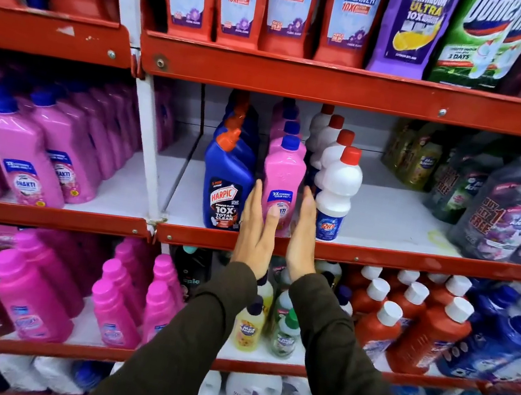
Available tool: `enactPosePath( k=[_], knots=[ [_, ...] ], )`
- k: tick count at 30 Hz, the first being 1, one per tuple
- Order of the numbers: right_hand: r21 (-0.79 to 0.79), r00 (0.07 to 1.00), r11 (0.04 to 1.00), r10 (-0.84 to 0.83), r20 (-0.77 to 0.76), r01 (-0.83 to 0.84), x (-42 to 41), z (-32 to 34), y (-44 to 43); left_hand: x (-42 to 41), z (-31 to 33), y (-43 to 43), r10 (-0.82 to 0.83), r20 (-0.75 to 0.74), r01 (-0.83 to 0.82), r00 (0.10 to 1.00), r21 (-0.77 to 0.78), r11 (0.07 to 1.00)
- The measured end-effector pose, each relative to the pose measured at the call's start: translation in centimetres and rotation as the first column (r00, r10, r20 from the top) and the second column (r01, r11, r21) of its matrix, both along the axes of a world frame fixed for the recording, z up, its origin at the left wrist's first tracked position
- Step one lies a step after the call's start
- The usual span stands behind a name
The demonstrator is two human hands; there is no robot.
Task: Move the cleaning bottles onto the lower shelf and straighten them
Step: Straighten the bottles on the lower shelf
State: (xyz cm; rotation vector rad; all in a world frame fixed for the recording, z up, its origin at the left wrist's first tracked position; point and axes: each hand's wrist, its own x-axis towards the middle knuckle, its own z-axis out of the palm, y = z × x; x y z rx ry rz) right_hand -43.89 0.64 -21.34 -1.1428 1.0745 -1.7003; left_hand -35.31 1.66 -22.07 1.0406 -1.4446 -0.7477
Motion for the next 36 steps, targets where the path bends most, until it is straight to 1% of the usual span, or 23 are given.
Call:
enactPosePath(
  k=[2,3,5,7,9,10,12,13,17,20,22,23,25,26,28,30,31,33,34,35,36],
  knots=[
    [0.035,0.998,0.998,0.061,-0.017,-0.060,-0.7,0.0,-0.5,-0.8,0.0,-0.3,-0.022,-0.065,0.031,0.998,0.135,0.990],
    [0.049,0.996,0.995,0.085,-0.022,-0.084,-1.0,0.1,-0.5,-1.0,0.1,-0.5,-0.033,-0.112,0.052,0.993,0.172,0.984],
    [0.037,0.993,0.993,0.113,-0.046,-0.111,-1.3,0.6,0.2,-1.0,0.5,-1.0,-0.052,-0.187,0.090,0.981,0.197,0.976],
    [-0.009,0.986,0.991,0.134,-0.103,-0.136,-1.0,1.4,1.6,-0.8,0.9,-1.4,-0.065,-0.224,0.109,0.972,0.191,0.976],
    [-0.136,0.983,0.978,0.141,-0.116,-0.157,-0.5,1.5,2.6,-0.7,0.9,-1.6,-0.074,-0.210,0.114,0.975,0.182,0.977],
    [-0.133,0.984,0.978,0.148,-0.103,-0.161,-0.6,1.3,2.5,-0.8,0.8,-1.6,-0.076,-0.192,0.111,0.979,0.177,0.978],
    [-0.013,0.985,0.986,0.167,-0.044,-0.168,-1.7,0.3,0.6,-0.9,0.6,-1.5,-0.073,-0.168,0.101,0.983,0.170,0.980],
    [0.026,0.988,0.989,0.149,-0.030,-0.149,-2.1,0.0,0.1,-0.9,0.5,-1.4,-0.068,-0.161,0.095,0.985,0.170,0.981],
    [0.069,0.989,0.989,0.137,-0.050,-0.133,-2.6,-0.4,-0.6,-0.9,0.6,-1.3,-0.064,-0.143,0.086,0.988,0.150,0.985],
    [0.051,0.987,0.988,0.146,-0.068,-0.143,-2.5,-0.1,0.2,-1.0,0.3,-1.2,-0.045,-0.094,0.057,0.995,0.133,0.989],
    [0.011,0.990,0.994,0.110,-0.091,-0.109,-2.8,-0.5,0.8,-1.5,0.0,-1.0,0.034,-0.045,-0.030,0.998,0.091,0.995],
    [-0.013,0.993,0.998,0.056,-0.101,-0.057,-2.9,-0.7,1.3,-1.9,-0.2,-0.8,0.099,-0.027,-0.098,0.995,0.044,0.994],
    [-0.100,0.992,0.992,-0.088,-0.085,0.080,-3.5,-1.1,2.3,-2.4,-0.6,-0.1,0.222,-0.035,-0.224,0.974,-0.096,0.970],
    [-0.139,0.984,0.978,-0.167,-0.060,0.157,-4.1,-1.3,2.6,-2.8,-0.8,0.3,0.256,-0.056,-0.262,0.965,-0.174,0.949],
    [-0.172,0.961,0.947,-0.277,-0.001,0.273,-5.7,-1.5,2.7,-3.7,-0.9,0.6,0.263,-0.056,-0.267,0.963,-0.290,0.919],
    [-0.167,0.956,0.942,-0.288,0.047,0.292,-7.2,-1.4,2.3,-5.0,-0.6,0.7,0.195,-0.011,-0.186,0.981,-0.348,0.919],
    [-0.142,0.961,0.951,-0.272,0.044,0.275,-8.2,-1.2,2.0,-6.0,-0.4,0.8,0.121,-0.002,-0.115,0.993,-0.326,0.938],
    [-0.065,0.980,0.978,-0.197,0.002,0.197,-8.8,-0.8,1.2,-7.2,0.1,0.4,-0.042,-0.006,0.040,0.999,-0.169,0.985],
    [-0.024,0.989,0.988,-0.150,-0.014,0.150,-9.1,-0.6,0.8,-7.9,0.3,0.1,-0.081,-0.026,0.078,0.996,-0.083,0.993],
    [0.012,0.995,0.995,-0.101,-0.018,0.101,-9.4,-0.5,0.5,-8.7,0.4,-0.2,-0.106,-0.069,0.106,0.992,0.000,0.994],
    [0.042,0.999,0.998,-0.047,-0.021,0.047,-9.7,-0.3,0.4,-9.4,0.8,-0.5,-0.115,-0.149,0.129,0.982,0.084,0.988]
  ],
)
